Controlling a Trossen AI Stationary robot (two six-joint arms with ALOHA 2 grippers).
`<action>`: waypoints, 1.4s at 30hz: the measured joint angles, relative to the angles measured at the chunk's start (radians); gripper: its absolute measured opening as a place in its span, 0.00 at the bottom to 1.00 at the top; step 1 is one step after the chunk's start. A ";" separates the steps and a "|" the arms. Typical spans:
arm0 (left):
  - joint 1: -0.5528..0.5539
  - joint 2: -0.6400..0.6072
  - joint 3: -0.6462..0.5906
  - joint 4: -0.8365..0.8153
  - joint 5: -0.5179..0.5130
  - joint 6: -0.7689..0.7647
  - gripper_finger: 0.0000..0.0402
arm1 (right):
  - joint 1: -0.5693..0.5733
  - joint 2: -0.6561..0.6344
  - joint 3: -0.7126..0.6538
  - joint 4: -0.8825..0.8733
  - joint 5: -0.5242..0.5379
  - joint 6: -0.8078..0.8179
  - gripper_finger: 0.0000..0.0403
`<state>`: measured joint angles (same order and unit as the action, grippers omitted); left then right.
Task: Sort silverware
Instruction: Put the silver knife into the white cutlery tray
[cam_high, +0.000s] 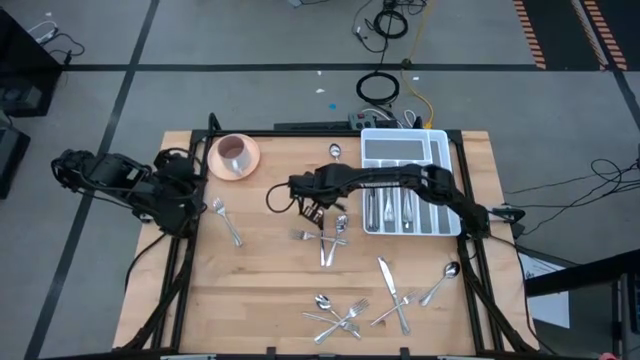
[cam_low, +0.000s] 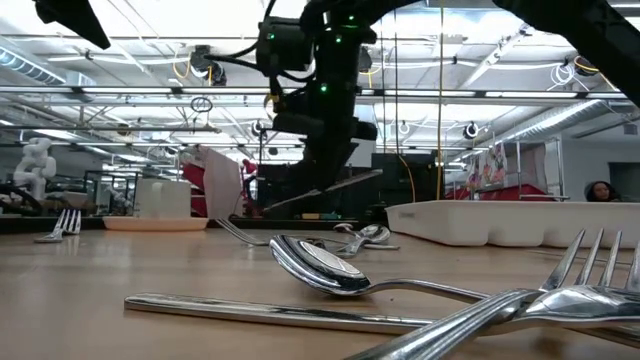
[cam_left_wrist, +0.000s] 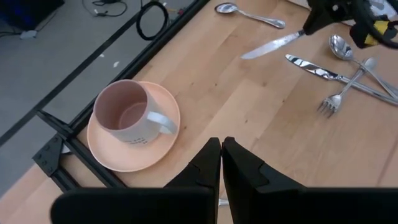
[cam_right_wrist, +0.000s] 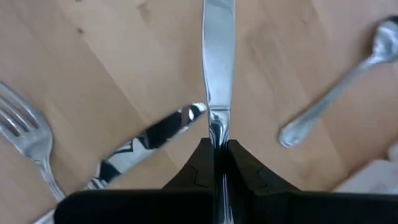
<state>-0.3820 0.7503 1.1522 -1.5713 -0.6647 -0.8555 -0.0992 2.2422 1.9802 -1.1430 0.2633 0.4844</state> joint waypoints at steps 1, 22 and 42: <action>0.000 -0.003 0.000 0.000 0.000 0.000 0.06 | -0.003 -0.016 -0.012 -0.005 0.006 0.005 0.00; 0.000 -0.019 0.000 0.001 -0.077 -0.003 0.06 | -0.053 -0.712 -0.916 0.450 0.184 0.508 0.00; 0.000 -0.018 0.000 0.017 -0.077 -0.002 0.06 | 0.043 -0.712 -1.121 0.606 0.253 0.843 0.00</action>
<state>-0.3822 0.7319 1.1522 -1.5544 -0.7418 -0.8577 -0.0566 1.5299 0.8589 -0.5368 0.5159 1.3273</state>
